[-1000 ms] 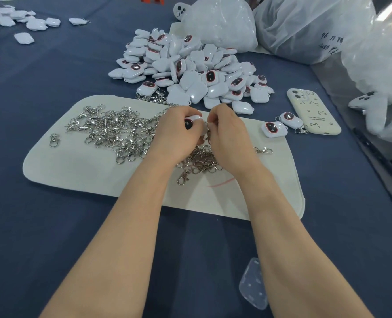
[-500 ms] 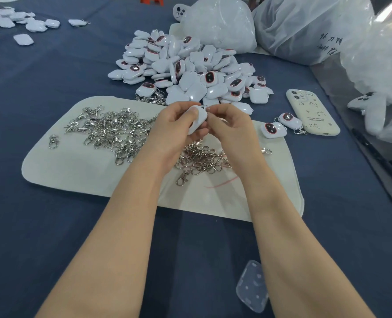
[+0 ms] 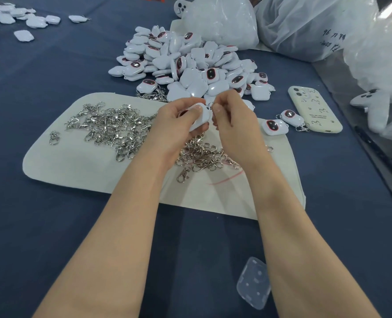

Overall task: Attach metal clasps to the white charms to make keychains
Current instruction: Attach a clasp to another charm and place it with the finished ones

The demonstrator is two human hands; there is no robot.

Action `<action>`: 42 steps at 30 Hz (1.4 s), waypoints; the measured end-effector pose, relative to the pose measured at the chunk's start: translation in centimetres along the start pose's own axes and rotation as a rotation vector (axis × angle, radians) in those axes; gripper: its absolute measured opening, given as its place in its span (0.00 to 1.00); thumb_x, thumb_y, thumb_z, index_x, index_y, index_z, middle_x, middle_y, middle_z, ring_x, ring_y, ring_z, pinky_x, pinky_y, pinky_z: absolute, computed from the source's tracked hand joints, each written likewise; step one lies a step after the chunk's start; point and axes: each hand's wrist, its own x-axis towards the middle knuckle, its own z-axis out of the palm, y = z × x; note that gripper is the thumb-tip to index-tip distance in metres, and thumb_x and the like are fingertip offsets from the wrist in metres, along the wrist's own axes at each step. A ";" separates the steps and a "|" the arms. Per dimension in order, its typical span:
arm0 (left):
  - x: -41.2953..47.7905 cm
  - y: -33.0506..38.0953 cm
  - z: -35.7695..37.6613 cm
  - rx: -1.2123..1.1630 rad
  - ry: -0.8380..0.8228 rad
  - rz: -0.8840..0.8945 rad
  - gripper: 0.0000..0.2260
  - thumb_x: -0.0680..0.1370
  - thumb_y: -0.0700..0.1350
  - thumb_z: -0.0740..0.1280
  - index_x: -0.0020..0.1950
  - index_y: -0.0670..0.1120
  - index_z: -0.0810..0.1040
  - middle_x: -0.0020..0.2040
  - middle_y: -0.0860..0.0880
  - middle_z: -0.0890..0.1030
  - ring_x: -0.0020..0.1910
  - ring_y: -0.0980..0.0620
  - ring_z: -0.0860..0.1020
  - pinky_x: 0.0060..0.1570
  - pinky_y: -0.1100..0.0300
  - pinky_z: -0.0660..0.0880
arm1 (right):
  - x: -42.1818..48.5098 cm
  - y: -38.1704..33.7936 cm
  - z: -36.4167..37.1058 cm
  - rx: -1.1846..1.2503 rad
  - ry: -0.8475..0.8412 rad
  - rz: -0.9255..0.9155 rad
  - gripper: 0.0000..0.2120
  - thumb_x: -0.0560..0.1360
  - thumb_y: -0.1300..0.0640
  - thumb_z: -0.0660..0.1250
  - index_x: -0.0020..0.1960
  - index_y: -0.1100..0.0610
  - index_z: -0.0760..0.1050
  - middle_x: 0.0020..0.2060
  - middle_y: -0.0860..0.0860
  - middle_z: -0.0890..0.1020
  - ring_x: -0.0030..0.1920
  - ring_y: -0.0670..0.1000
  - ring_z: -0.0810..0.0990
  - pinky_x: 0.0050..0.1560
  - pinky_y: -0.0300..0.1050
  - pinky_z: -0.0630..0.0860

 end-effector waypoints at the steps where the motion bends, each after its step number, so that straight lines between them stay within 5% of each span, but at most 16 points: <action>1: 0.0 0.1 0.0 0.007 0.007 -0.001 0.07 0.79 0.35 0.62 0.47 0.44 0.78 0.51 0.41 0.77 0.43 0.52 0.78 0.39 0.67 0.77 | 0.0 0.0 -0.2 -0.059 -0.010 -0.020 0.05 0.80 0.62 0.57 0.46 0.55 0.66 0.33 0.43 0.73 0.34 0.43 0.72 0.37 0.32 0.68; 3: -0.1 0.2 0.1 0.018 0.021 -0.007 0.08 0.79 0.35 0.61 0.46 0.44 0.78 0.49 0.41 0.77 0.42 0.52 0.78 0.38 0.67 0.77 | 0.0 -0.1 -0.3 -0.132 -0.023 -0.042 0.06 0.80 0.63 0.57 0.46 0.54 0.66 0.32 0.42 0.71 0.34 0.41 0.71 0.34 0.29 0.65; 6: -0.1 0.6 -0.1 0.099 0.041 0.004 0.08 0.79 0.36 0.62 0.46 0.45 0.78 0.49 0.42 0.77 0.39 0.54 0.79 0.39 0.63 0.78 | 0.0 -0.3 -0.3 -0.194 -0.064 -0.063 0.05 0.80 0.63 0.56 0.46 0.56 0.68 0.32 0.44 0.71 0.33 0.44 0.69 0.33 0.38 0.61; 10: -0.4 1.1 0.0 0.590 0.062 0.130 0.07 0.79 0.41 0.62 0.49 0.52 0.78 0.42 0.50 0.79 0.32 0.57 0.82 0.40 0.58 0.79 | 0.3 -0.1 -1.0 -0.295 -0.181 -0.036 0.05 0.79 0.62 0.57 0.49 0.60 0.71 0.36 0.52 0.76 0.36 0.52 0.69 0.36 0.43 0.61; 12: -0.4 1.0 0.1 0.641 0.066 0.142 0.06 0.79 0.42 0.62 0.52 0.51 0.77 0.43 0.52 0.79 0.33 0.56 0.82 0.42 0.58 0.79 | 0.2 0.0 -0.8 -0.239 -0.153 0.030 0.04 0.79 0.62 0.58 0.48 0.57 0.71 0.35 0.49 0.76 0.34 0.49 0.71 0.35 0.40 0.65; 14: -0.3 0.7 0.0 0.527 0.082 0.094 0.06 0.79 0.41 0.62 0.52 0.49 0.77 0.46 0.52 0.79 0.33 0.57 0.82 0.46 0.55 0.81 | 0.0 -0.3 -0.2 -0.032 -0.066 0.152 0.03 0.77 0.62 0.60 0.46 0.55 0.71 0.34 0.47 0.75 0.34 0.46 0.72 0.37 0.36 0.69; 18: -0.1 0.4 0.1 0.096 0.106 -0.054 0.05 0.79 0.36 0.62 0.52 0.39 0.76 0.55 0.40 0.78 0.36 0.57 0.80 0.41 0.64 0.79 | -0.1 -0.6 0.7 0.263 0.039 0.341 0.03 0.75 0.60 0.66 0.43 0.54 0.75 0.36 0.49 0.77 0.38 0.48 0.75 0.48 0.51 0.77; 22: 0.0 0.4 0.6 -0.086 0.085 -0.111 0.05 0.79 0.35 0.62 0.47 0.39 0.76 0.48 0.42 0.78 0.37 0.55 0.79 0.37 0.68 0.77 | -0.2 -0.6 1.2 0.460 0.074 0.397 0.04 0.78 0.61 0.64 0.44 0.56 0.74 0.36 0.54 0.78 0.38 0.51 0.75 0.48 0.53 0.76; 26: 0.0 0.6 0.6 -0.188 0.053 -0.156 0.08 0.80 0.34 0.61 0.43 0.39 0.77 0.39 0.45 0.80 0.33 0.57 0.79 0.34 0.69 0.76 | -0.2 -0.7 1.8 0.400 0.180 0.322 0.05 0.78 0.62 0.63 0.44 0.55 0.72 0.38 0.53 0.77 0.40 0.51 0.75 0.49 0.56 0.76; 31: -0.1 1.2 0.1 -0.506 -0.054 -0.356 0.07 0.80 0.36 0.61 0.47 0.34 0.76 0.34 0.44 0.79 0.29 0.55 0.79 0.29 0.70 0.77 | -0.2 -0.9 1.8 0.601 0.183 0.307 0.06 0.78 0.65 0.62 0.44 0.56 0.71 0.40 0.54 0.76 0.40 0.52 0.75 0.46 0.49 0.74; 34: -0.2 1.4 0.0 -0.567 -0.062 -0.423 0.07 0.79 0.36 0.61 0.45 0.34 0.76 0.31 0.44 0.78 0.28 0.54 0.79 0.27 0.69 0.76 | -0.1 -0.5 1.3 0.427 0.133 0.236 0.06 0.78 0.63 0.62 0.44 0.54 0.70 0.37 0.50 0.75 0.38 0.48 0.73 0.44 0.43 0.73; 37: -0.2 1.3 0.5 -0.316 0.031 -0.302 0.06 0.79 0.35 0.62 0.44 0.36 0.76 0.38 0.44 0.78 0.27 0.57 0.79 0.28 0.71 0.75 | 0.1 0.1 0.5 0.066 0.055 0.117 0.03 0.78 0.62 0.61 0.46 0.56 0.69 0.34 0.43 0.72 0.33 0.38 0.71 0.37 0.30 0.67; 42: -0.7 1.6 1.0 0.641 0.084 0.181 0.07 0.78 0.40 0.65 0.54 0.46 0.80 0.44 0.51 0.78 0.38 0.54 0.82 0.44 0.59 0.80 | 0.4 0.6 -0.2 -0.229 -0.020 0.072 0.03 0.77 0.62 0.61 0.46 0.56 0.67 0.30 0.43 0.70 0.30 0.42 0.69 0.32 0.26 0.65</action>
